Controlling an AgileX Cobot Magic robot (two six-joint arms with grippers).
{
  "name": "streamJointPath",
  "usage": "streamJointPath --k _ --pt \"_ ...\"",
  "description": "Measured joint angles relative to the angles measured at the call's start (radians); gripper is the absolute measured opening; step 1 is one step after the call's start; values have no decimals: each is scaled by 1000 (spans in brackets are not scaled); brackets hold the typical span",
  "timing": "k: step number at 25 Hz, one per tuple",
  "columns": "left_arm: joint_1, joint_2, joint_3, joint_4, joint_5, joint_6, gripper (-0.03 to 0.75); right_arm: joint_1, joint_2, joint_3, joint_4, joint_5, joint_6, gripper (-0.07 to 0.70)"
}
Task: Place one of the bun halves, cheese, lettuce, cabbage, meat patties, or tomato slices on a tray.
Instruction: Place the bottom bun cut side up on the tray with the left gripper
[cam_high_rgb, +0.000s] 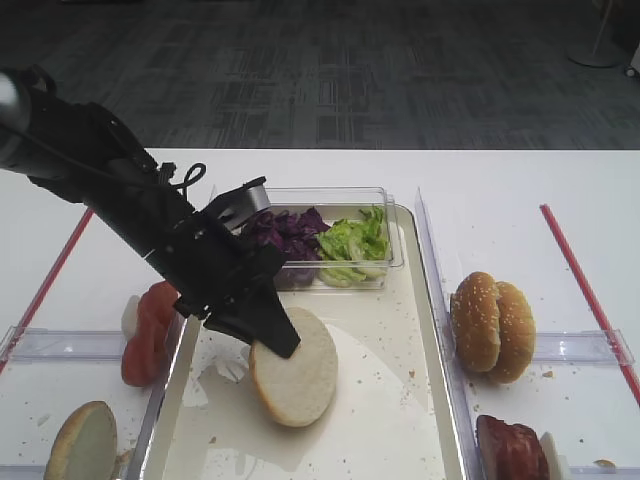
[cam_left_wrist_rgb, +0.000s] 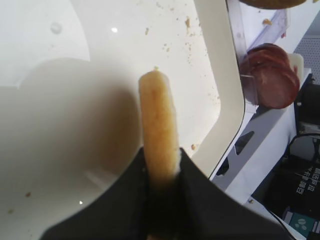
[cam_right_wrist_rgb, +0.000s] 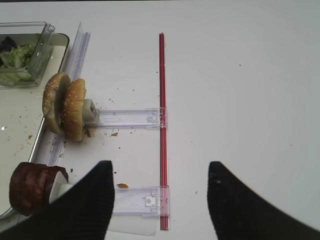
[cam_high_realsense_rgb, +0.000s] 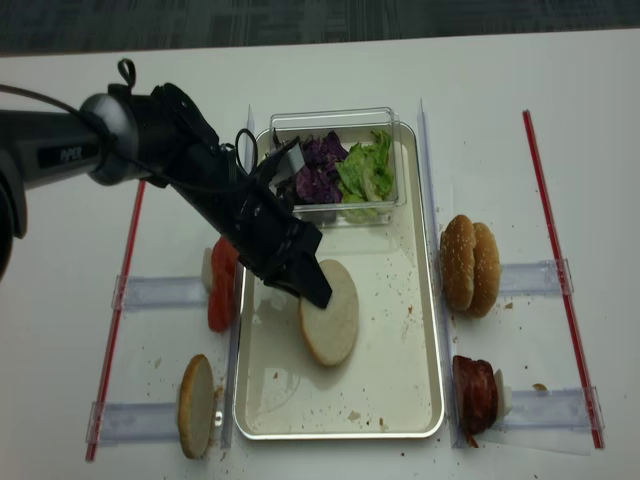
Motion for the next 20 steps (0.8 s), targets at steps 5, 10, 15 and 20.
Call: streamJointPath --k 5,10,15,20 --pt "2 0 0 11 0 -3 65 0 0 0 0 0 6 445" --pt "2 2 -1 18 0 -4 65 0 0 0 0 0 8 445" --pt "2 59 -4 15 0 -4 65 0 0 0 0 0 16 445" --pt "2 80 -4 9 -19 1 65 0 0 0 0 0 18 445"
